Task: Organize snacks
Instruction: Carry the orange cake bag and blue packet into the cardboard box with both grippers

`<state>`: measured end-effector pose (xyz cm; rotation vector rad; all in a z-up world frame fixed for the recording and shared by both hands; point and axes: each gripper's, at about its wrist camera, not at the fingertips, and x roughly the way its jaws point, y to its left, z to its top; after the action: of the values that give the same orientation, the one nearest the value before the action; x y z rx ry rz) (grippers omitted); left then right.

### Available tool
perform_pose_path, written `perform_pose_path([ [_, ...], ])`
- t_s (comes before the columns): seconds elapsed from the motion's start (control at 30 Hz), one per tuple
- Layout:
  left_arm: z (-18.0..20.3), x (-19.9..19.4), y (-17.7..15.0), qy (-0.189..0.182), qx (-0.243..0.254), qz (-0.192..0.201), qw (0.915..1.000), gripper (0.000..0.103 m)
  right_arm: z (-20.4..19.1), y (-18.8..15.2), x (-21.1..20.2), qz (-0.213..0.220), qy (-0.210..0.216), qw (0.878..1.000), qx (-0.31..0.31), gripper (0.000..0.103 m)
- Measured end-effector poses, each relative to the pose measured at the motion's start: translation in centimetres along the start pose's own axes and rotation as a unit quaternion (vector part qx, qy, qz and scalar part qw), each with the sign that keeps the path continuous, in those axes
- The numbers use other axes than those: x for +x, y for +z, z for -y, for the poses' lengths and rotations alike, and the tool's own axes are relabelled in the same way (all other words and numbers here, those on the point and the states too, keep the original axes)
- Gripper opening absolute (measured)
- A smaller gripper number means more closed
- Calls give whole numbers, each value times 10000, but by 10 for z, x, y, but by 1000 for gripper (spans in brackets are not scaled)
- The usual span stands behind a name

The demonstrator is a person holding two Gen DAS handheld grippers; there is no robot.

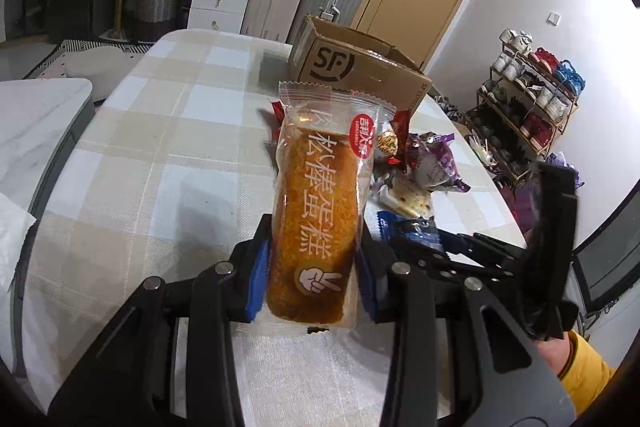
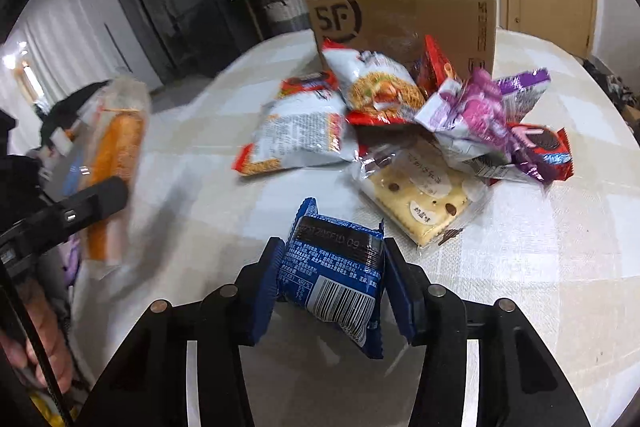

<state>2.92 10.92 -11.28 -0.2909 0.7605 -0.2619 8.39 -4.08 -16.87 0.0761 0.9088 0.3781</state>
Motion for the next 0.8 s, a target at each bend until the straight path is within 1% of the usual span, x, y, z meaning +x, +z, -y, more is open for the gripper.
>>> perform_pose_path([
  [0.13, 9, -12, 0, -2, 76, 76, 9999, 34, 1, -1, -28, 267, 306, 9991, 146, 49],
  [0.23, 18, -21, 1, 13, 177, 147, 9997, 34, 3, -4, -59, 467, 499, 9975, 182, 49],
  [0.37, 32, -37, 6, 86, 275, 308, 9991, 34, -1, 3, -93, 847, 653, 9942, 65, 49],
  [0.43, 38, -45, 9, 76, 320, 379, 9987, 34, -1, 6, -109, 953, 709, 9929, -5, 49],
  [0.6, 53, -59, 21, 5, 384, 497, 9980, 34, 1, 26, -146, 1234, 899, 9882, -69, 49],
  [0.67, 59, -62, 31, -48, 418, 518, 9978, 34, 2, 38, -160, 1346, 901, 9867, -137, 49],
  [0.8, 67, -63, 52, -150, 447, 530, 9975, 34, 6, 67, -173, 1555, 910, 9833, -248, 49],
])
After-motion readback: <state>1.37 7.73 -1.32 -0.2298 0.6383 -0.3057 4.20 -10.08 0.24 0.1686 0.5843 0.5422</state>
